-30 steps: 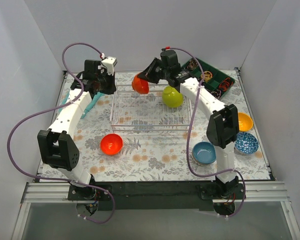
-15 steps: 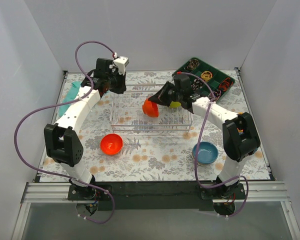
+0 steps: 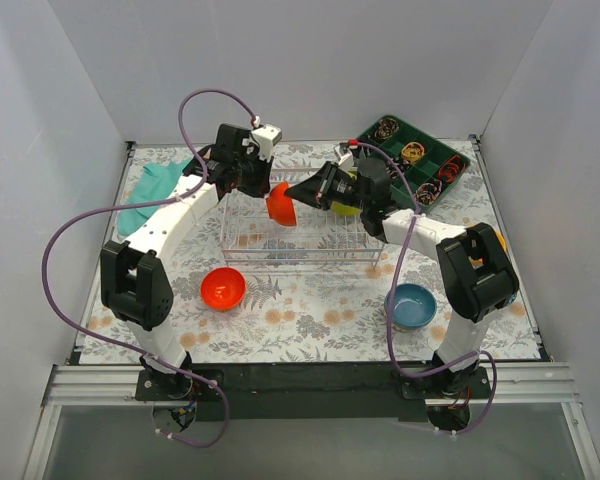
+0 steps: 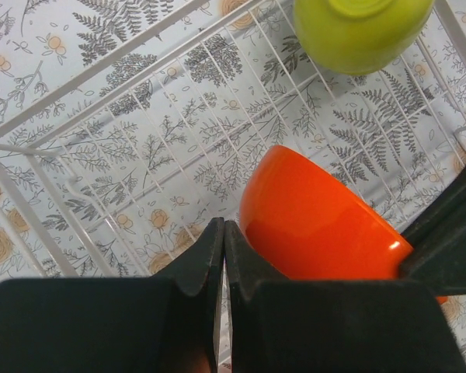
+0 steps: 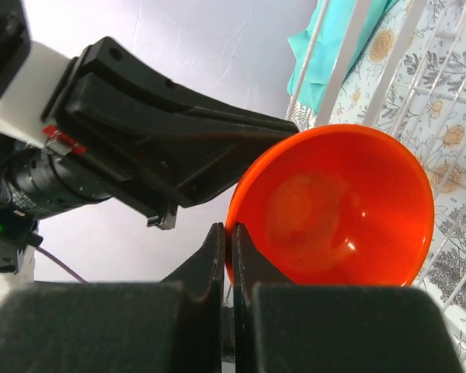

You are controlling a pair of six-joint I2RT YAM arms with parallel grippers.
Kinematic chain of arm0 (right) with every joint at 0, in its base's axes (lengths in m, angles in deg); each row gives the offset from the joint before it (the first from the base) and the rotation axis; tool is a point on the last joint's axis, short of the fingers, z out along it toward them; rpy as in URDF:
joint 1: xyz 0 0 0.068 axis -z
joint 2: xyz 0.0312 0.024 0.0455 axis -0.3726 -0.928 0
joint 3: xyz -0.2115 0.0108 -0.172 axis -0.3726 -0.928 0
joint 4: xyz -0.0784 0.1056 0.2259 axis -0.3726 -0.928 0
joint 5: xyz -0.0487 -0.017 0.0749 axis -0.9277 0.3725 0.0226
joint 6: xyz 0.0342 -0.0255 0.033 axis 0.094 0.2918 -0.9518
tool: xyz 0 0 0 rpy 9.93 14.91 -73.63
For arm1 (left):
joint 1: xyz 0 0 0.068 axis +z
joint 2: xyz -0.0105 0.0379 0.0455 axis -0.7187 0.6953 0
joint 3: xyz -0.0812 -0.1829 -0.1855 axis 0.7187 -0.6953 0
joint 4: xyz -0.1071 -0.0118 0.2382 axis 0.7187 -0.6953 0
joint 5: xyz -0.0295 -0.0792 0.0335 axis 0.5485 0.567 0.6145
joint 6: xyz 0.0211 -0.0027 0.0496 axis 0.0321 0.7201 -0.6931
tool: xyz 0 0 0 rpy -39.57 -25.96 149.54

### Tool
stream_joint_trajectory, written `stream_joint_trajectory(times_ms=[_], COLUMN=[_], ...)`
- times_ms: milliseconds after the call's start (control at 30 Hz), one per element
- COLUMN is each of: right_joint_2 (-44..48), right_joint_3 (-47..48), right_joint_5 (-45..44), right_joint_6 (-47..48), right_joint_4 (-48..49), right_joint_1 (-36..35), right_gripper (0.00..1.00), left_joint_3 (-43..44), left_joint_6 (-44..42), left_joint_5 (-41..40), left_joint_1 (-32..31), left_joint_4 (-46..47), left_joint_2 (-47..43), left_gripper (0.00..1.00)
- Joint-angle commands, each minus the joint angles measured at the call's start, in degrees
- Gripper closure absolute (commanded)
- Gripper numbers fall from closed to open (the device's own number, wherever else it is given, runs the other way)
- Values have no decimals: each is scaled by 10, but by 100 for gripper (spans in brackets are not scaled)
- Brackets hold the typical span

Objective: Load the bowls into the dish rack

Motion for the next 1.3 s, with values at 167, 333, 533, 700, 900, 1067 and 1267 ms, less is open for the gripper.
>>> stream_joint_trajectory(times_ms=[167, 333, 533, 700, 900, 1067, 1267], right_joint_2=[-38, -47, -53, -64, -61, -31, 0], right_joint_3=[-34, -42, -70, -97, -130, -149, -174], right_joint_5=[1, 2, 1, -1, 4, 1, -1], right_joint_6=[-41, -42, -34, -31, -19, 15, 46], right_joint_4=[104, 111, 110, 112, 122, 84, 36], right_joint_1=[11, 29, 46, 52, 61, 74, 96], right_gripper=[99, 99, 99, 99, 99, 99, 97], left_joint_3=[-18, -22, -42, -44, -46, -50, -47], left_joint_6=[-10, -15, -16, -18, -19, -16, -13], left_joint_5=[-21, -29, -9, 2, 3, 11, 15], left_joint_1=[-10, -11, -12, -17, -21, -25, -30], left_joint_4=[-11, -17, -21, -25, -23, -20, -11], left_joint_2=[-3, -2, -2, 5, 6, 10, 11], left_gripper=[100, 100, 100, 100, 100, 100, 100])
